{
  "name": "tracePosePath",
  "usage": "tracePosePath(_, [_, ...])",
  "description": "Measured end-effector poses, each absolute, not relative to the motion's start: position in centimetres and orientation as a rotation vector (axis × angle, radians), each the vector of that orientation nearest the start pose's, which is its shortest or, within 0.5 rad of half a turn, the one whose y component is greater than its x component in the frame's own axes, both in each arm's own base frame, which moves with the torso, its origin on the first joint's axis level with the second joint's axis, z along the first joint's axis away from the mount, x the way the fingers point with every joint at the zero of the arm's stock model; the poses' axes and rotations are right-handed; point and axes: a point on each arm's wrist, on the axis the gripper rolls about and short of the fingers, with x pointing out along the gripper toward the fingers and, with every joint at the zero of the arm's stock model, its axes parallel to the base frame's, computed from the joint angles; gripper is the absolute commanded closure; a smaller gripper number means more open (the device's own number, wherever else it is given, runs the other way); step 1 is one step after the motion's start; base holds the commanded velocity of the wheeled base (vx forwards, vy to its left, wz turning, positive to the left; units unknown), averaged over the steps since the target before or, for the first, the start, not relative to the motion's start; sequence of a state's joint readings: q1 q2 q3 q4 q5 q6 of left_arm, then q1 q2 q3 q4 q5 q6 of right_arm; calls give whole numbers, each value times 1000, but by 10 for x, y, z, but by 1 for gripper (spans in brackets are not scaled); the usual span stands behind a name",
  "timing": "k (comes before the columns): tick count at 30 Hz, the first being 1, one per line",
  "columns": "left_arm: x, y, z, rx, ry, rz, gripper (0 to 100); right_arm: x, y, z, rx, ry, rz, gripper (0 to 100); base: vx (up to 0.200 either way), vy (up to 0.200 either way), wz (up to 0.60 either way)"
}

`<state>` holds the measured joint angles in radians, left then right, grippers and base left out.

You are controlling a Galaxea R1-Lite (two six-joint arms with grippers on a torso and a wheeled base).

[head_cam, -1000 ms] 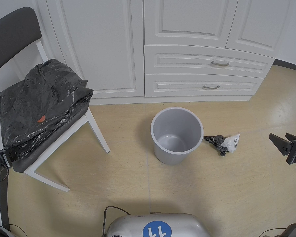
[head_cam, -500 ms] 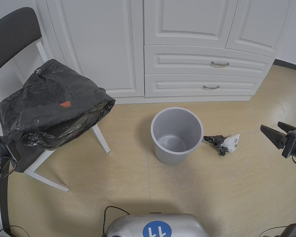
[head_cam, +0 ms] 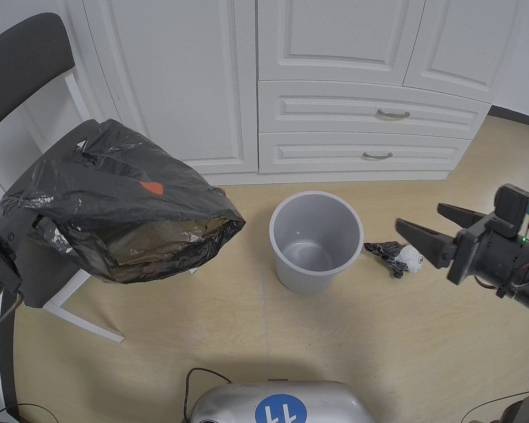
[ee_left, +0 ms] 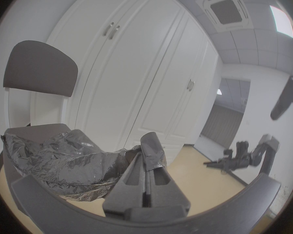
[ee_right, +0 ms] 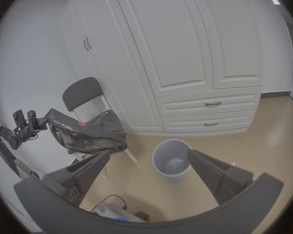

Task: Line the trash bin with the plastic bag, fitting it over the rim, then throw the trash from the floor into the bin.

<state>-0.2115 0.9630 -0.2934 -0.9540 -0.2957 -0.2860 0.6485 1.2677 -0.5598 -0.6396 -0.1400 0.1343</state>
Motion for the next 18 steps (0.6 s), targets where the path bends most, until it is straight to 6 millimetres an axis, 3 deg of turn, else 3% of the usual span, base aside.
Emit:
tracePosePath(8, [96, -46, 256, -422, -304, -567, 100, 170, 169, 203, 159, 39, 560, 0, 0, 0, 0])
tracePosePath(18, [89, -58, 266, -474, -314, -656, 100, 173, 200, 166, 153, 155, 597, 0, 0, 0, 0])
